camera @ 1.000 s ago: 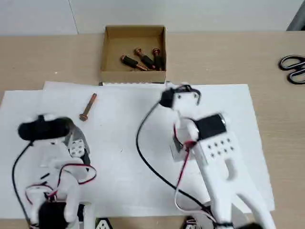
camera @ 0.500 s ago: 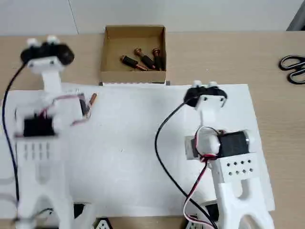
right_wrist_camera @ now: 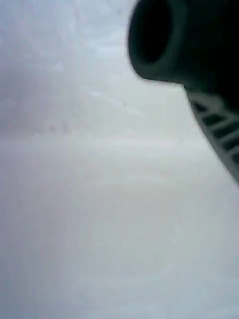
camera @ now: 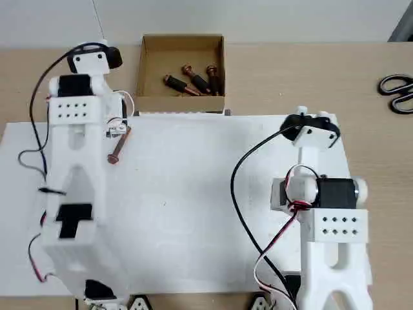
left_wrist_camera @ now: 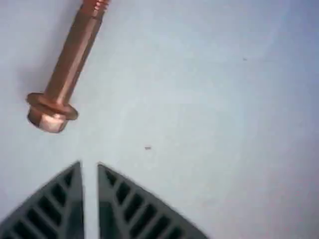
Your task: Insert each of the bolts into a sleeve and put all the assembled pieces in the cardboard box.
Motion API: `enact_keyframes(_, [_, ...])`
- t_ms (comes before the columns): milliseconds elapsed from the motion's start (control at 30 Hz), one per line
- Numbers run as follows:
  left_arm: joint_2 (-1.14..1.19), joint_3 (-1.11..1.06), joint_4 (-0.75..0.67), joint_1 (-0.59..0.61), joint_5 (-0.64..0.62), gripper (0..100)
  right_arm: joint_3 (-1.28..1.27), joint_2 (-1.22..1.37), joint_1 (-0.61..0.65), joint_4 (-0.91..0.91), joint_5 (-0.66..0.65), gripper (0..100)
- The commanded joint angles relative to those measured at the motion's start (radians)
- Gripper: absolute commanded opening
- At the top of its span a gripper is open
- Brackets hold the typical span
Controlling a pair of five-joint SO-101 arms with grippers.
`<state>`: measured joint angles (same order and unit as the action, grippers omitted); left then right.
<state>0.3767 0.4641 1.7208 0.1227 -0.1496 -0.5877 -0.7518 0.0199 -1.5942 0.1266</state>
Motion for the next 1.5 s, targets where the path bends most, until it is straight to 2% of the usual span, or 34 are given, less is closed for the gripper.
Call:
enact_keyframes(0, [0.055, 0.094, 0.032, 0.028, 0.095, 1, 0.005, -0.028, -0.038, 0.021, 0.005, 0.4])
enact_keyframes(100, [0.087, 0.113, 0.031, 0.04, 0.129, 1, 0.005, -0.028, -0.058, 0.021, 0.005, 0.4])
enact_keyframes(300, [0.189, 0.116, 0.031, 0.06, 0.275, 8, 0.005, -0.028, -0.058, 0.022, 0.005, 0.4])
enact_keyframes(467, [0.238, 0.116, 0.029, 0.064, 0.356, 9, 0.005, -0.028, -0.056, 0.022, 0.005, 0.4])
enact_keyframes(667, [0.262, 0.14, -0.011, 0.058, 0.39, 9, 0.003, -0.028, -0.054, 0.038, 0.005, 0.4])
enact_keyframes(867, [0.356, 0.294, -0.002, 0.074, 0.39, 14, 0.003, -0.022, -0.054, 0.071, 0.003, 0.4])
enact_keyframes(1033, [0.43, 0.414, 0.029, 0.078, 0.39, 14, 0.003, -0.021, -0.054, 0.071, 0.003, 0.4])
enact_keyframes(1467, [0.56, 0.423, 0.031, 0.077, 0.39, 11, 0.003, -0.019, -0.054, 0.071, 0.003, 0.4])
